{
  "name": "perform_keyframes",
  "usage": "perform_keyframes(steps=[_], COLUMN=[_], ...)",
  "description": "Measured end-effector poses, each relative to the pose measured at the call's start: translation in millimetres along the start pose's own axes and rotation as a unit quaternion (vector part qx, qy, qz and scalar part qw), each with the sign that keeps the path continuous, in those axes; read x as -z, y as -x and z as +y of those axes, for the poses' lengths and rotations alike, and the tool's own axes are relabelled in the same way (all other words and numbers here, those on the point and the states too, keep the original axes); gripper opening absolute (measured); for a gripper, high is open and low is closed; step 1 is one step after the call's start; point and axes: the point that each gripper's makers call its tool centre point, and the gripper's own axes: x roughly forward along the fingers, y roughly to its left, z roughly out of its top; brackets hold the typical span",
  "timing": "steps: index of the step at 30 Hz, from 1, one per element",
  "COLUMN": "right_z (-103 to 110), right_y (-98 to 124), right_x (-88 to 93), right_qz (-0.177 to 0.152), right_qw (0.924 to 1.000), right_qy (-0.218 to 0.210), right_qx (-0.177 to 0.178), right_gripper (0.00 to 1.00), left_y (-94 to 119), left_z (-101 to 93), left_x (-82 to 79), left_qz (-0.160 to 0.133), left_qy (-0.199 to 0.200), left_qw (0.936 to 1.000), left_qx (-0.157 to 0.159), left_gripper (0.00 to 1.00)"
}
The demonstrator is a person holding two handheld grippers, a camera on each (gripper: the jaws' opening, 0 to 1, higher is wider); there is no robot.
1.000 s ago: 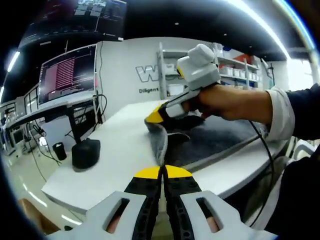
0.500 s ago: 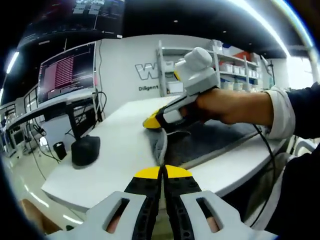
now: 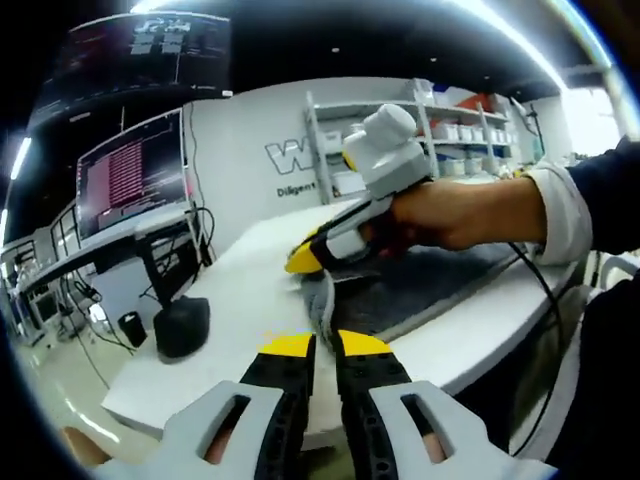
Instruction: Open the folded towel by lifting each exposed corner and separating the folded layers until the towel lies flat within the target outline without major curled edges
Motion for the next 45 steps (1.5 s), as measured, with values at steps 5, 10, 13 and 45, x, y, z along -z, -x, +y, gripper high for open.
perform_keyframes(steps=[5, 10, 13, 45], right_z=[1.2, 1.0, -0.6, -22.2], right_y=[-2.0, -4.1, -6.0, 75.7], right_x=[3.9, 7.3, 7.2, 30.0], right_qz=[0.008, 0.018, 0.019, 0.054], right_qw=[0.9999, 0.9994, 0.9993, 0.9983], right_qy=[-0.01, -0.031, -0.032, 0.017], right_qx=[0.001, 0.006, 0.007, -0.016], right_gripper=[0.17, 0.16, 0.16, 0.17], left_y=[-1.8, -9.7, -16.2, -19.9], left_z=[-0.7, 2.0, 0.4, 33.1], left_x=[-4.8, -16.2, -18.8, -4.9], left_qz=[-0.006, -0.012, -0.017, -0.009], left_qy=[-0.005, -0.03, -0.04, 0.036], left_qw=[1.0, 0.9994, 0.999, 0.9985], left_qx=[0.001, -0.006, -0.008, -0.039], left_gripper=[0.22, 0.24, 0.19, 0.03])
